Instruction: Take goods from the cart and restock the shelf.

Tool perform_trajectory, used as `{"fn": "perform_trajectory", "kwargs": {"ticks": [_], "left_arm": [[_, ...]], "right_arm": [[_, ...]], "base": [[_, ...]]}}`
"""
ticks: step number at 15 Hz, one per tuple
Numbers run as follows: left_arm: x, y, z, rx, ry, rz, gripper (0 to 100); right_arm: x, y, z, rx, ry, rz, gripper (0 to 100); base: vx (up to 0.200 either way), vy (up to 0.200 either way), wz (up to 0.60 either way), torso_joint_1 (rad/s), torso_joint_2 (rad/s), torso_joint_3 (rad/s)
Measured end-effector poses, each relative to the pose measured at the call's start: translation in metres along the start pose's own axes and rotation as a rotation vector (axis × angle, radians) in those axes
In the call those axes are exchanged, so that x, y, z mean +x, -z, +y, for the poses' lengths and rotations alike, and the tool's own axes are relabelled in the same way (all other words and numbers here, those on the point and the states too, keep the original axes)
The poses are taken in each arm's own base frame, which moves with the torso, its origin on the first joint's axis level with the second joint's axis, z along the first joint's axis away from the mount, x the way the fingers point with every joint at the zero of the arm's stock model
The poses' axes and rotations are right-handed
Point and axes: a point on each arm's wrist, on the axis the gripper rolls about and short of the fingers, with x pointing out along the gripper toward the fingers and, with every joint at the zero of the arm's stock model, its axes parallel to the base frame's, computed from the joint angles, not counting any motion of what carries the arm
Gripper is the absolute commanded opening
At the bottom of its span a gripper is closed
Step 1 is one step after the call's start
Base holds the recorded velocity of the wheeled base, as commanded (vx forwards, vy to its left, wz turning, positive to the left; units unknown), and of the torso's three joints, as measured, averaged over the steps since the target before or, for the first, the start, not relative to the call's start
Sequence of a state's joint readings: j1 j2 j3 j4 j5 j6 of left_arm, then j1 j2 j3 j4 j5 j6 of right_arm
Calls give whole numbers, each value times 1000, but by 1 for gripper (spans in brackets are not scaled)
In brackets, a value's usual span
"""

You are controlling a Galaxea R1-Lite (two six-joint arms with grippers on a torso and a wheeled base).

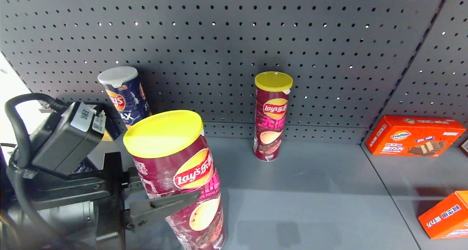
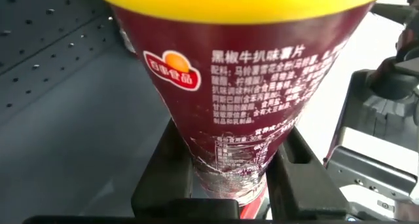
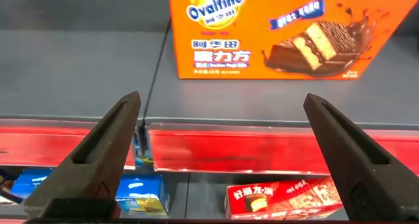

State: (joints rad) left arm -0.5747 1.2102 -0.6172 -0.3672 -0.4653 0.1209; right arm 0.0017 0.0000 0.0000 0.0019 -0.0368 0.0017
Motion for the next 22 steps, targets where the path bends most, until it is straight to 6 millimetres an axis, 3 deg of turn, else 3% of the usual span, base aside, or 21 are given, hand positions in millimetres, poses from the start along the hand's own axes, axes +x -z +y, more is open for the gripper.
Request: {"fn": "perform_trajectory", "kwargs": {"ticks": [16,17,20,22], "left_arm": [[-12,2,10,-38,-66,-7,0],[-13,5,10,-44,-65,-1,0],[-13,17,7,-55,-56,23,0],[-15,28,5,-71,-55,47,0]], "right_arm": [[1,-1,-1,-5,55,9,100],[0,-7,0,-1,44,-1,100],[-3,-69,2,4,-13,-68,100],[1,-93,3,-31,-50,-22,100]], "base": [[0,0,0,0,0,0],[0,0,0,0,0,0],[0,0,0,0,0,0],[0,0,0,0,0,0]]}}
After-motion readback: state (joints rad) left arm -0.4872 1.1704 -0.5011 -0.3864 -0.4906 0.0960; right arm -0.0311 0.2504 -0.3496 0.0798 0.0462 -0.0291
